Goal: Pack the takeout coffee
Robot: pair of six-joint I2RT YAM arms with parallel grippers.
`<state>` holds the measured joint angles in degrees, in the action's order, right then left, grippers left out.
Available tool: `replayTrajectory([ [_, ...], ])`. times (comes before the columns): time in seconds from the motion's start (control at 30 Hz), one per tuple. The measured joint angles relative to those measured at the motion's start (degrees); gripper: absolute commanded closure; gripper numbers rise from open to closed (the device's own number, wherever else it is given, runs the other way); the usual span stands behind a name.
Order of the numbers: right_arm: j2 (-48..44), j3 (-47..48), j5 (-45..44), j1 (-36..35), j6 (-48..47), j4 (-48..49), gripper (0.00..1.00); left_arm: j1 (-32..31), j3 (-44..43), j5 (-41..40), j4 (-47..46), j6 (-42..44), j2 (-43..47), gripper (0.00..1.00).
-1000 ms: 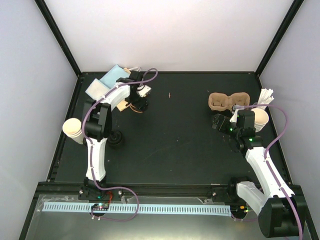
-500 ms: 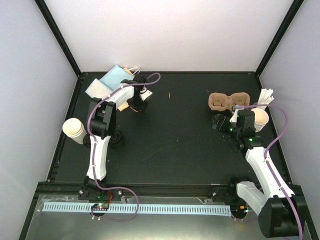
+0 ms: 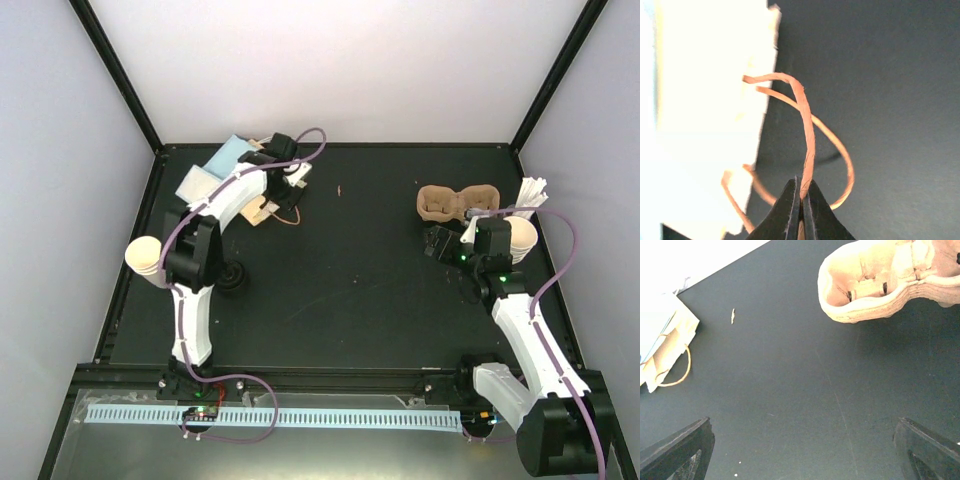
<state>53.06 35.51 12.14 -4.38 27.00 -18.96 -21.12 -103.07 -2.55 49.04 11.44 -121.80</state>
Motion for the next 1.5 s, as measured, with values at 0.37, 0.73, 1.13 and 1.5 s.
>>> replayTrajectory([
  [0.37,-0.8,0.9,0.1,0.0,0.0,-0.9,0.0,-0.3,0.2,5.7,-1.3,-7.8,17.4,0.99],
  [0.73,0.7,5.0,4.5,0.0,-0.1,-2.4,0.0,-0.3,6.5,29.6,-5.6,-15.8,30.4,0.97],
  [1.13,3.0,5.6,14.0,-2.3,-0.1,-2.5,0.0,-0.4,23.3,46.6,-23.4,-28.8,41.2,0.94],
  [1.5,3.3,12.4,14.5,-13.3,-2.3,-2.4,0.0,-2.2,24.2,50.3,-25.8,-32.5,41.0,0.93],
])
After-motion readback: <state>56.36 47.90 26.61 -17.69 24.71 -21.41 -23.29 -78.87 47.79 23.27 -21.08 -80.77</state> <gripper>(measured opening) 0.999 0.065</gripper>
